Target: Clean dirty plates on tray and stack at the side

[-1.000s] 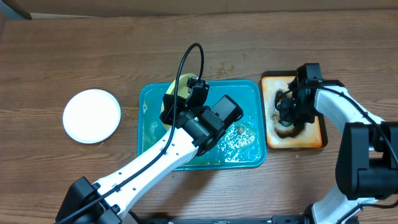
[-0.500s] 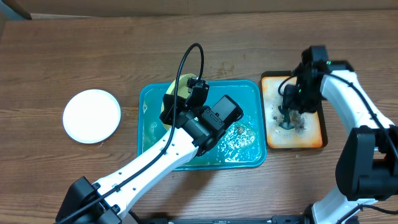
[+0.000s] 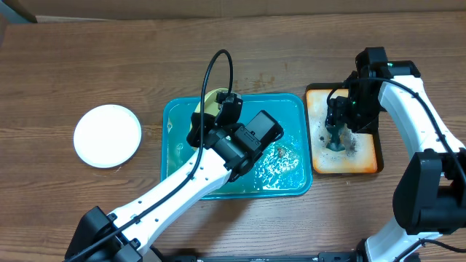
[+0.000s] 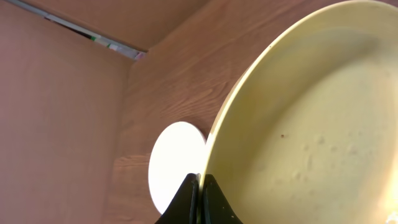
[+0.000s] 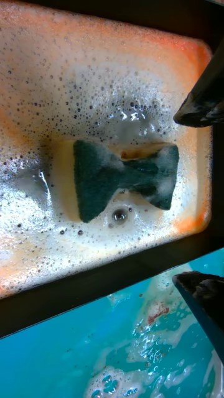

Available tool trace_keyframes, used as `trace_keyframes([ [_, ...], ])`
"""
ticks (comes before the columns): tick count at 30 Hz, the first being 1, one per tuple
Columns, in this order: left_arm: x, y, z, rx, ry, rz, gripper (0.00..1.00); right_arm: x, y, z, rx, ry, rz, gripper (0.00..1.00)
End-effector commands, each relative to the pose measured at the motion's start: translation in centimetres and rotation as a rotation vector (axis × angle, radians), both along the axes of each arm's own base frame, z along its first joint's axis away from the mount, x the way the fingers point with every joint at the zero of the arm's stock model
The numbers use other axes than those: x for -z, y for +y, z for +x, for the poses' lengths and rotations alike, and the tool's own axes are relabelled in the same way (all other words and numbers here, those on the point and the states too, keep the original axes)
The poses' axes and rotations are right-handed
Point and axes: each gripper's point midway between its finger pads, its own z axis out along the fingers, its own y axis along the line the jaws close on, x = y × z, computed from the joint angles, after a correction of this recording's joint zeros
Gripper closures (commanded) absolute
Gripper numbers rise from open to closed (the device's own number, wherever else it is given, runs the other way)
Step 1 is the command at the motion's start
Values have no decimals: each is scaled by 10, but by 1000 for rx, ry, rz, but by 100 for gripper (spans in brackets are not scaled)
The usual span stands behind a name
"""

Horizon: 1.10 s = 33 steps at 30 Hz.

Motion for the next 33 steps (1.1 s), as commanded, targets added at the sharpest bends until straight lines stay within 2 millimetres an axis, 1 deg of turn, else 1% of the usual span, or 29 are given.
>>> trace_keyframes([
  [1,-3,3,1,-27,-21,-15,96,-12,2,5,-2,-38,15,24],
  [6,-7,7,-4,-67,-53,-67,96,-12,2,5,-2,-37,15,22],
  [10,-15,11,-11,-74,-53,-141,96,-12,2,5,-2,-37,15,22],
  [13,-19,24,-15,-104,-30,-233,96,-12,2,5,-2,-36,15,22],
  [16,-20,45,-17,-171,1,-370,96,-12,2,4,-2,-34,14,22],
  [17,-19,53,-18,-198,13,-419,96,-12,2,4,-2,-33,14,22],
  [20,-15,85,-18,-310,32,-553,96,-12,2,4,-2,-33,14,22],
  [24,-4,138,-21,-501,38,-674,96,-12,2,3,-2,-29,14,21],
  [29,11,207,-33,-746,15,-733,96,-12,2,2,-2,-26,14,21],
  [33,29,251,-42,-904,6,-754,96,-12,2,2,-2,-26,14,21],
])
